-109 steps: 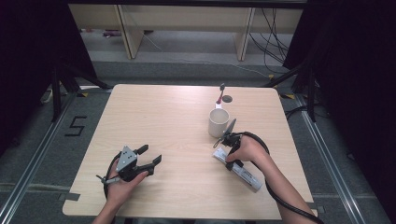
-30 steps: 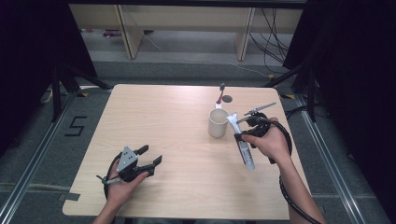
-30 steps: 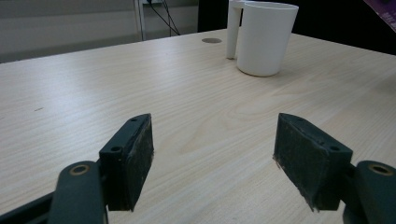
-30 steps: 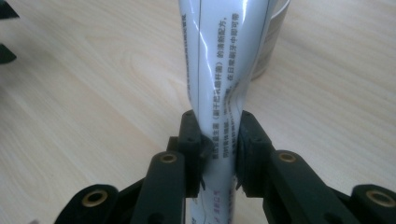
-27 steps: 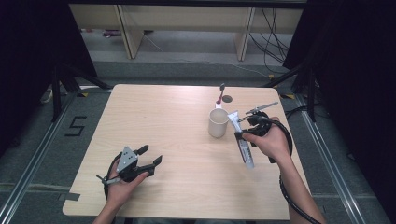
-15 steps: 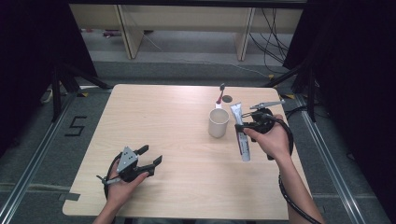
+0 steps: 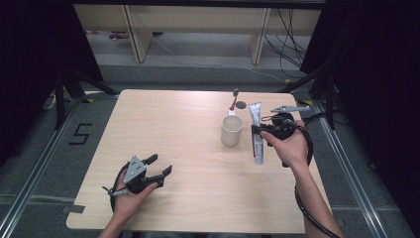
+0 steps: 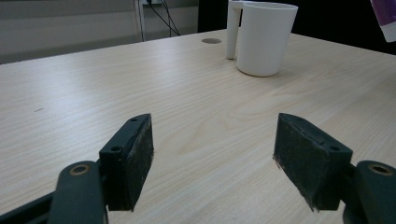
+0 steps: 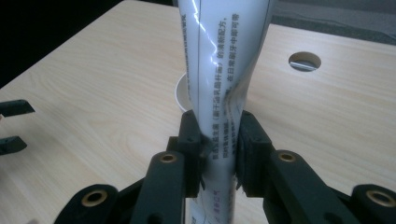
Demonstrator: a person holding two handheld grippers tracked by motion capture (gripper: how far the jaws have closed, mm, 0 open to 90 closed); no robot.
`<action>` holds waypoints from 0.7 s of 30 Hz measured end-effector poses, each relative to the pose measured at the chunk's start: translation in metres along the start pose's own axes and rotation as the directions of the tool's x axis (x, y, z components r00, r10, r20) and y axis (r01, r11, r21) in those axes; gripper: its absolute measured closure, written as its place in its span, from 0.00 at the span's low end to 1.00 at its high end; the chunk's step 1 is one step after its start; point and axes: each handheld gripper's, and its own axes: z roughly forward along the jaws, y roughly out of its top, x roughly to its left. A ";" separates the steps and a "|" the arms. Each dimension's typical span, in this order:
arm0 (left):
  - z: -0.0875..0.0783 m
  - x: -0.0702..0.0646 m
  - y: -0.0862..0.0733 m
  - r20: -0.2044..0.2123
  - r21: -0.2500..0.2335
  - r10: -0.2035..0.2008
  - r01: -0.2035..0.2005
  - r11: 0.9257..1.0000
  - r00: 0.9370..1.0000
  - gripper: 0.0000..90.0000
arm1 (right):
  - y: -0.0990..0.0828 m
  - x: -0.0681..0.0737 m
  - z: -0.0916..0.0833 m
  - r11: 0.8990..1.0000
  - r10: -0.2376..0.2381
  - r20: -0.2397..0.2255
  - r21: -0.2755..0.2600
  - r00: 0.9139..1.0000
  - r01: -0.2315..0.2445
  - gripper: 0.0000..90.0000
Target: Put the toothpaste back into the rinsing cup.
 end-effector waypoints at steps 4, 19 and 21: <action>0.000 0.000 0.000 -0.002 0.004 0.001 -0.001 1.000 1.000 0.31 | 0.002 -0.001 -0.002 1.000 -0.016 0.012 -0.025 1.000 0.016 0.83; -0.001 0.000 0.000 0.000 0.004 0.000 0.000 1.000 1.000 0.31 | 0.008 0.001 -0.002 0.992 -0.018 0.016 -0.121 1.000 0.020 0.83; -0.001 0.000 0.000 0.000 0.004 0.000 0.000 1.000 1.000 0.31 | 0.009 0.002 -0.002 0.989 -0.008 0.017 -0.145 1.000 0.010 0.83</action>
